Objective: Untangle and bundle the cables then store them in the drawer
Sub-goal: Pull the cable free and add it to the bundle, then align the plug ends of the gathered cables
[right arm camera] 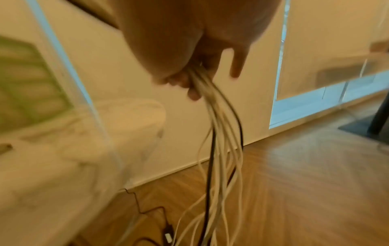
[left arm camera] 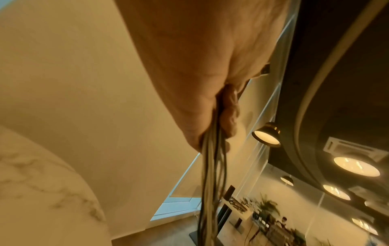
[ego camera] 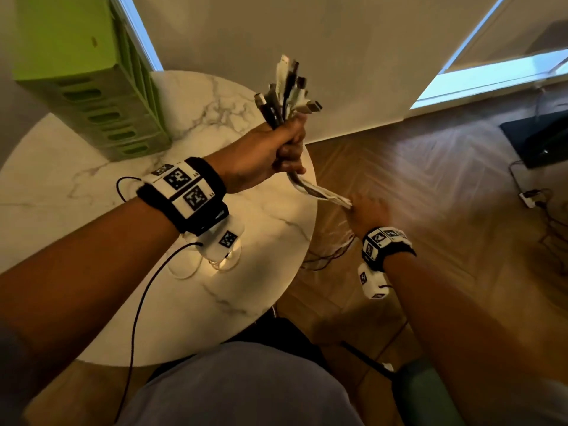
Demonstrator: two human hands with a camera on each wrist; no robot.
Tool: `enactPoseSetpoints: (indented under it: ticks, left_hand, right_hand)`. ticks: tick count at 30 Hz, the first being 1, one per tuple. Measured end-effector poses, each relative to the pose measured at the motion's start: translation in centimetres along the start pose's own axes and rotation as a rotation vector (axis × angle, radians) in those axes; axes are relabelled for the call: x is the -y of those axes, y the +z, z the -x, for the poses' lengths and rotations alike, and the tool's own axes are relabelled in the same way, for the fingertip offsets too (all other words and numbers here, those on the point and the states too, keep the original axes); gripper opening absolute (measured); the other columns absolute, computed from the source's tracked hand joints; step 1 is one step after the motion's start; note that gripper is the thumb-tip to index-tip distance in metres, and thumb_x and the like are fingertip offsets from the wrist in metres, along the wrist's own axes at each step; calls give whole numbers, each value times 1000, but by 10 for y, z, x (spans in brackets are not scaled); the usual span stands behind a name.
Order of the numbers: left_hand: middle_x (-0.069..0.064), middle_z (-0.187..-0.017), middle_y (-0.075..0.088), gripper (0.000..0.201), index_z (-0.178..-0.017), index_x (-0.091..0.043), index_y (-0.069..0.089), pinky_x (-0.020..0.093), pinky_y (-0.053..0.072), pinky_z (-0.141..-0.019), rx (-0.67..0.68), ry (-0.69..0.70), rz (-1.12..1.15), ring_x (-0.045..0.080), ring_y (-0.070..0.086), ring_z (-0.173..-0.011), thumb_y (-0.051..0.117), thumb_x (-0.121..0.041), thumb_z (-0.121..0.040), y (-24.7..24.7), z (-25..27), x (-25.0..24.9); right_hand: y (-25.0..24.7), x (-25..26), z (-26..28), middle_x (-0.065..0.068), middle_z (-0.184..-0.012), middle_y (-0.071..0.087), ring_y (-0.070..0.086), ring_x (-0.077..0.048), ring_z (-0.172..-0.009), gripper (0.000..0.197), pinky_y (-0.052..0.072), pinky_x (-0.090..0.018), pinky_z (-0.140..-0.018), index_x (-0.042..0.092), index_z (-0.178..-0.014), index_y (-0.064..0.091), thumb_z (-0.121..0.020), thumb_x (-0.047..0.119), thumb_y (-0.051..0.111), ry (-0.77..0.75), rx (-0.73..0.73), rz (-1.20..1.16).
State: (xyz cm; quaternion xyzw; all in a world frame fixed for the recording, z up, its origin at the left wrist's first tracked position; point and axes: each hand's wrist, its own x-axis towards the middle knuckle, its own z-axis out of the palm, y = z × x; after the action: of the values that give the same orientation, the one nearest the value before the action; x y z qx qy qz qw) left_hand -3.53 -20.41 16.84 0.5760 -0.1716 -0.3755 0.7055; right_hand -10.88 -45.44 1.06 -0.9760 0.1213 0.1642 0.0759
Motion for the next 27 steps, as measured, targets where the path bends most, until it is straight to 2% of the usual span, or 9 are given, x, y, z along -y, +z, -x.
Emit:
enactPoseSetpoints:
  ticks: [2,3,7,11,14,17,20,24,27]
  left_hand:
    - [-8,-62,29,37,-75,-22,36,33,45,-85,-111,70,93,12,30,-59,31,-32,-110,1,-1,5]
    - [-8,-63,30,35,-76,-22,35,30,45,-81,-166,108,124,11,30,-60,33,-30,-110,1,-1,5]
    - [-10,-65,33,29,-78,-24,36,26,44,-73,-288,184,182,10,30,-62,45,-23,-105,-13,8,4]
    - [-8,-64,31,31,-76,-24,35,28,48,-71,-297,136,111,10,31,-58,46,-21,-105,-25,37,9]
    - [-7,-60,30,32,-73,-20,41,31,48,-69,-322,141,85,10,32,-53,51,-24,-103,-32,61,11]
    - [-7,-53,24,37,-68,-22,40,33,46,-62,-341,187,93,13,28,-47,62,-23,-98,-49,88,10]
    - [-6,-51,16,47,-66,-23,26,29,38,-53,-423,213,155,13,19,-43,67,-28,-90,-73,119,5]
    - [-7,-48,17,47,-61,-24,31,25,31,-45,-742,253,211,12,17,-40,61,-20,-97,-101,159,12]
    - [-7,-46,22,44,-64,-23,36,23,28,-43,-978,247,231,11,20,-39,62,-18,-99,-117,183,32]
  right_hand:
    - [6,-1,0,-10,-97,71,66,-34,-96,33,36,-45,-102,14,-122,50,-98,36,52,49,-158,55]
    - [8,2,3,-9,-103,70,65,-33,-102,42,32,-45,-106,14,-128,47,-96,40,56,21,-102,42]
    - [12,12,15,-5,-133,58,55,-29,-122,88,42,-41,-104,20,-141,44,-73,66,74,-282,413,-65]
    - [-22,49,15,0,-162,26,26,-22,-147,123,24,-45,-121,27,-156,21,-58,75,79,-357,240,-310]
    - [-59,103,28,7,-158,34,32,-10,-142,104,26,-34,-118,33,-152,26,-68,66,78,-487,316,-434]
    - [-63,164,48,11,-111,66,59,-4,-102,45,45,-29,-93,37,-110,57,-80,69,65,-596,444,-455]
    - [-44,214,69,5,-75,60,55,-10,-68,37,45,-33,-70,22,-83,51,-95,57,54,-640,399,-524]
    - [0,258,97,-7,-91,63,60,-21,-76,32,50,-42,-68,19,-111,41,-101,48,48,-782,279,-495]
    - [26,280,119,-5,-123,55,59,-17,-101,56,52,-38,-85,16,-140,31,-98,48,52,-946,384,-504]
